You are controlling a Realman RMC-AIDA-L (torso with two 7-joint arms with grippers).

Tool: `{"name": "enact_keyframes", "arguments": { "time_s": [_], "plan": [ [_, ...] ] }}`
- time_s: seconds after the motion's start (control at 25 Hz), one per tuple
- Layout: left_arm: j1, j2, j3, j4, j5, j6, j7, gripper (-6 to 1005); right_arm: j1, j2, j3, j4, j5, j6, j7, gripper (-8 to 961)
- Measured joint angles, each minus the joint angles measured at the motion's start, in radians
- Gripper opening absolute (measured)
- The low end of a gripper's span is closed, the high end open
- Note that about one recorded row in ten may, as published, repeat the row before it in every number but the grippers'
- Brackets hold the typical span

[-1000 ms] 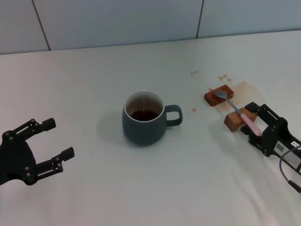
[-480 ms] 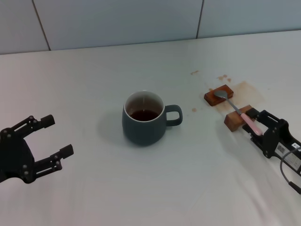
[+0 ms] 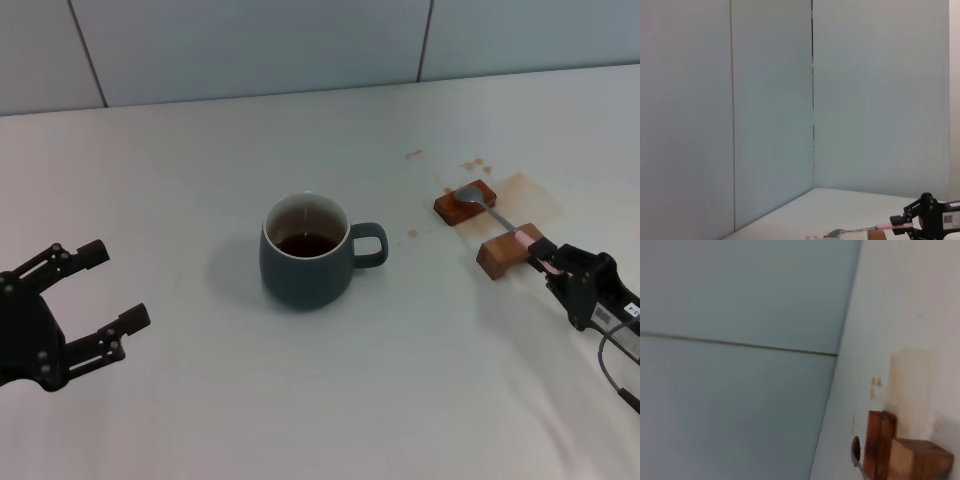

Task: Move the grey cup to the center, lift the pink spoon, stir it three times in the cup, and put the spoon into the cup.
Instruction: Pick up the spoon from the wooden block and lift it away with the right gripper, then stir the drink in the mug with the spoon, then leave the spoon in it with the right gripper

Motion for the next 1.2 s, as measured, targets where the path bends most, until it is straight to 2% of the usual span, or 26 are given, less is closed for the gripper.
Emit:
{"name": "enact_keyframes", "arguments": {
  "time_s": [0.2, 0.36, 0.52, 0.6, 0.64, 0.68, 0.72, 0.84, 1.04, 1.2],
  "plan": [
    [0.008, -0.002, 0.0, 0.0, -0.009, 0.008, 0.0, 832, 0.006, 0.003, 0.048, 0.0, 0.038, -0.096, -0.287, 115],
    [0.014, -0.005, 0.001, 0.0, -0.011, 0.012, 0.002, 832, 0.02, 0.0, 0.104, -0.004, 0.141, -0.272, -0.631, 115],
    [0.017, -0.012, 0.008, 0.0, -0.004, 0.003, 0.012, 832, 0.07, -0.015, 0.115, -0.105, 0.233, -0.488, -0.733, 114],
    [0.017, -0.016, 0.012, 0.0, 0.001, -0.003, 0.019, 832, 0.113, -0.026, 0.1, -0.22, 0.236, -0.611, -0.669, 114],
    [0.017, -0.016, 0.012, 0.0, 0.001, -0.003, 0.019, 832, 0.159, -0.037, 0.058, -0.371, 0.235, -0.695, -0.535, 114],
    [0.017, -0.016, 0.012, 0.0, 0.001, -0.003, 0.019, 832, 0.179, -0.041, 0.03, -0.45, 0.235, -0.717, -0.455, 114],
    [0.016, -0.016, 0.023, 0.0, 0.004, -0.009, 0.019, 832, 0.179, -0.041, 0.03, -0.45, 0.235, -0.717, -0.455, 113],
    [0.015, -0.015, 0.043, 0.0, 0.005, -0.02, 0.019, 832, 0.234, -0.06, -0.097, -0.706, 0.237, -0.73, -0.184, 113],
    [0.01, -0.015, 0.096, 0.0, 0.006, -0.05, 0.013, 832, 0.279, -0.086, -0.348, -1.099, 0.216, -0.705, 0.176, 113],
    [0.008, -0.016, 0.118, 0.0, 0.007, -0.069, 0.015, 832, 0.325, -0.106, -0.537, -1.361, 0.092, -0.638, 0.401, 114]
  ]
}}
